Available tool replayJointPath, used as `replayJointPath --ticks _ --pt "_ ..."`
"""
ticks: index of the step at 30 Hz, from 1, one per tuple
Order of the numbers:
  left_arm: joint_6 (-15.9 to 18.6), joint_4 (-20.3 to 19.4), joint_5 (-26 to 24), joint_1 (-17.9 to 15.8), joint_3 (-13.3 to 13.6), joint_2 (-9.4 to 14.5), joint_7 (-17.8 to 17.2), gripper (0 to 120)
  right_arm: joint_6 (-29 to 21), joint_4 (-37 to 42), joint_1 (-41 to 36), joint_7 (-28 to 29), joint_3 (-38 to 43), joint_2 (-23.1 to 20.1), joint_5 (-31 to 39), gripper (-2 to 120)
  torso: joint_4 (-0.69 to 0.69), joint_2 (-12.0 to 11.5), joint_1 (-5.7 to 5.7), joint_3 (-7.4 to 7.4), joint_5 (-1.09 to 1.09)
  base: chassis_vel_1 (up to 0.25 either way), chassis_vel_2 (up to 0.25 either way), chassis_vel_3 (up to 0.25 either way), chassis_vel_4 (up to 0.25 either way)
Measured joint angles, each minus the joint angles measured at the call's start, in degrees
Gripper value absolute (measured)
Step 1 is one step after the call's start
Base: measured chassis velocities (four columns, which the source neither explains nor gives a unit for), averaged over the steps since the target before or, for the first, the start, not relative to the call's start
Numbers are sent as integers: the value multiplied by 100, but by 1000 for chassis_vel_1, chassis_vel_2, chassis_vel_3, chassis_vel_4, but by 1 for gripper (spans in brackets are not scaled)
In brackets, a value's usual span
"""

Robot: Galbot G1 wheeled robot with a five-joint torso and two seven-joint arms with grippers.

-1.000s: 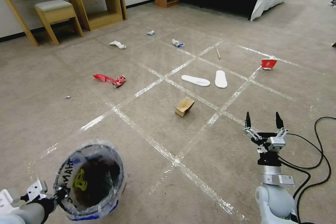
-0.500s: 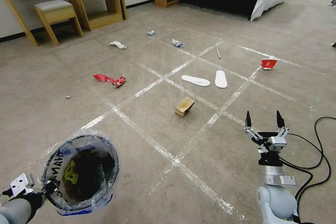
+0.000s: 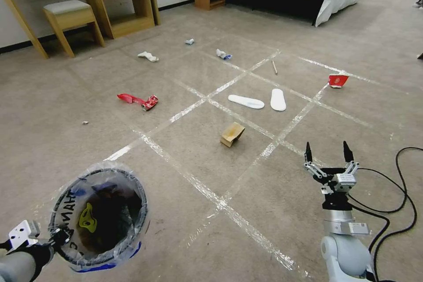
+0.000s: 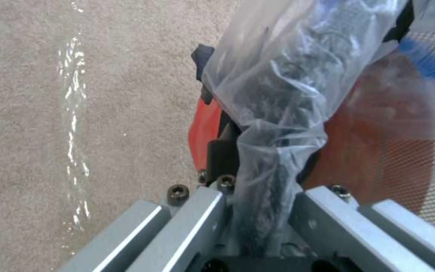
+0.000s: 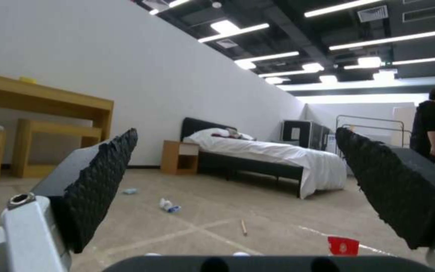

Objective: Pick up the trash bin and place the garbage on the floor into it.

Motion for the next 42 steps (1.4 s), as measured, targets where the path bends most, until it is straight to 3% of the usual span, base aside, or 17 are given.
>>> replayJointPath --ticks 42 --pt "-5 179 -101 -220 108 17 12 0 21 -69 69 -23 7 29 -68 100 0 0 0 0 0 -97 94 94 -99"
